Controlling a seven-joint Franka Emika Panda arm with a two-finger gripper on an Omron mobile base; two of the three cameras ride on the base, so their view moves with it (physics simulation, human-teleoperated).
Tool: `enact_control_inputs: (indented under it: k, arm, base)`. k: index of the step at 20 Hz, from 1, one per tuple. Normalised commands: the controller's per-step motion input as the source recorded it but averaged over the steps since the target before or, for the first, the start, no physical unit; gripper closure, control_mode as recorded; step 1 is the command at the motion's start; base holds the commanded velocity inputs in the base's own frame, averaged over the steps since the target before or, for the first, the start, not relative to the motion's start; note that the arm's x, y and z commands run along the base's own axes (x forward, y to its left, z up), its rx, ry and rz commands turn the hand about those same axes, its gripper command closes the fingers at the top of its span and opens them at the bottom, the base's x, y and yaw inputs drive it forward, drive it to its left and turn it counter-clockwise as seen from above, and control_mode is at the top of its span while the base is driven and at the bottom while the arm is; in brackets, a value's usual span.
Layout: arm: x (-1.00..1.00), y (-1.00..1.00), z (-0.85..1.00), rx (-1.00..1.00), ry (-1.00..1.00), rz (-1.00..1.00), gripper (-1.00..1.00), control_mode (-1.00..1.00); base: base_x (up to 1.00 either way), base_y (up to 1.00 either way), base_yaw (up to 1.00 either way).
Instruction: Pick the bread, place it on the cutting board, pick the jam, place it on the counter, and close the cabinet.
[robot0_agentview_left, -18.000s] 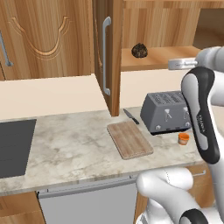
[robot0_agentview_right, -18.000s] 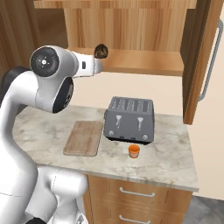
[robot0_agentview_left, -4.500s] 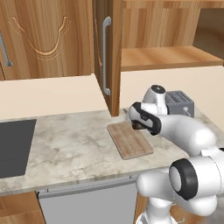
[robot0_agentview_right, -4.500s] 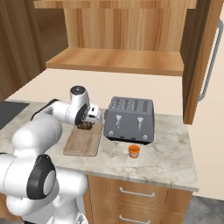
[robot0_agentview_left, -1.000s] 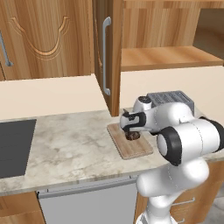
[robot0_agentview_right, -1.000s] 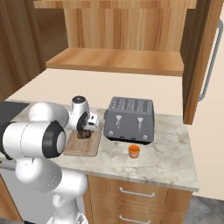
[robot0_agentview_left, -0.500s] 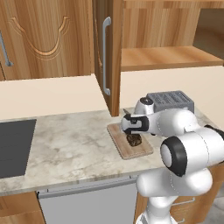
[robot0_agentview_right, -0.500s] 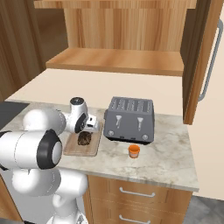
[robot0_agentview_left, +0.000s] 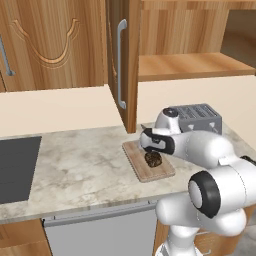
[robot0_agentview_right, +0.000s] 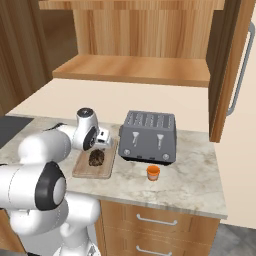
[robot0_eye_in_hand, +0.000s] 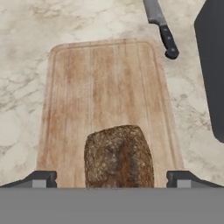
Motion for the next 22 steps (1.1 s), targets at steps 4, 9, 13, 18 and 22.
enact_control_inputs:
  k: [4,9,13,18,22]
  arm:
    - [-0.13,0.00,0.28,0.00,0.00,0.00,-1.00,-1.00]
    - [-0.06,0.00,0.28,0.00,-0.01,0.00,-1.00,-1.00]
    - [-0.10,0.00,0.29,0.00,-0.06,0.00,-1.00,-1.00]
    - [-0.11,0.00,0.34,0.00,-0.06,0.00,-1.00,-1.00]
    - [-0.18,0.00,0.32,0.00,-0.07,0.00,-1.00,-1.00]
  base:
    - [0.00,0.00,0.00]
    - [0.00,0.00,0.00]
    - [0.00,0.00,0.00]
    - [0.00,0.00,0.00]
    - [0.00,0.00,0.00]
